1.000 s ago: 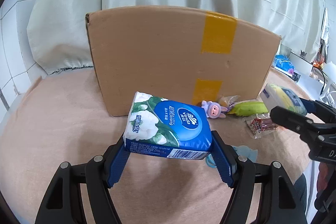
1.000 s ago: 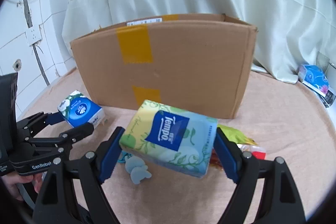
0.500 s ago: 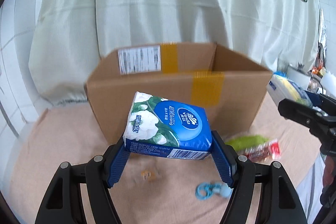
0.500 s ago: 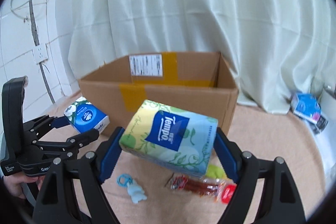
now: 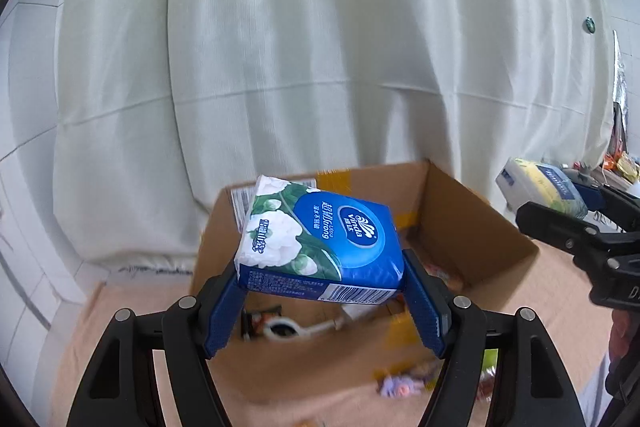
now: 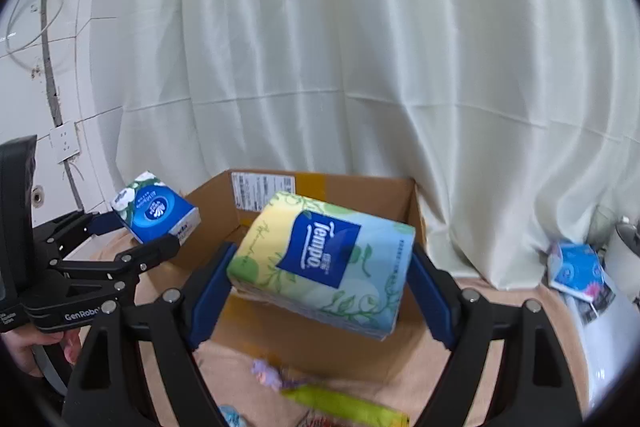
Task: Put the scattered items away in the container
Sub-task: 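Lift both tissue packs over the cardboard box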
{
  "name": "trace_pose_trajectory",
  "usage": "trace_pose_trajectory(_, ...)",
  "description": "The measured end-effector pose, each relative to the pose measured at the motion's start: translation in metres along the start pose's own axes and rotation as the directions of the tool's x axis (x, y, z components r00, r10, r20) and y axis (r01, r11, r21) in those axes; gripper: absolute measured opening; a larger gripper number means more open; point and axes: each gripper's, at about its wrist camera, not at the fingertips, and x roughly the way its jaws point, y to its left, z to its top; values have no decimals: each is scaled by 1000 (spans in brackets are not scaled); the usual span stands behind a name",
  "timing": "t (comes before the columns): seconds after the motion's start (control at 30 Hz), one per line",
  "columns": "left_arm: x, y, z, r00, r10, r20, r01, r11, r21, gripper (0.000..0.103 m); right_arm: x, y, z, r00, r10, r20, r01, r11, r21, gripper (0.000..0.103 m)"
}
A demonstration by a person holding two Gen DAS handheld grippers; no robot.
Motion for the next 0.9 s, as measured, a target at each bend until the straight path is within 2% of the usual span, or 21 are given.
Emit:
trace_pose_trajectory(0.1, 21, 7, 13, 1000, 11, -11, -11, 1000, -5, 74, 20, -1, 14, 1000, 6, -6, -6, 1000, -4, 86)
trace_pose_trajectory(0.23, 50, 17, 16, 999, 13, -48, -13, 1000, -15, 73, 52, -2, 23, 999, 19, -30, -19, 1000, -3, 86)
trace_pose_trajectory(0.53, 83, 26, -3, 995, 14, -100, -17, 999, -30, 74, 108, -8, 7, 991, 37, -128, -35, 999, 20, 86)
trace_pose_trajectory(0.9, 103, 26, -23, 989, -5, -147, 0, 999, -37, 74, 125, -17, -14, 984, 39, -176, -33, 999, 33, 86)
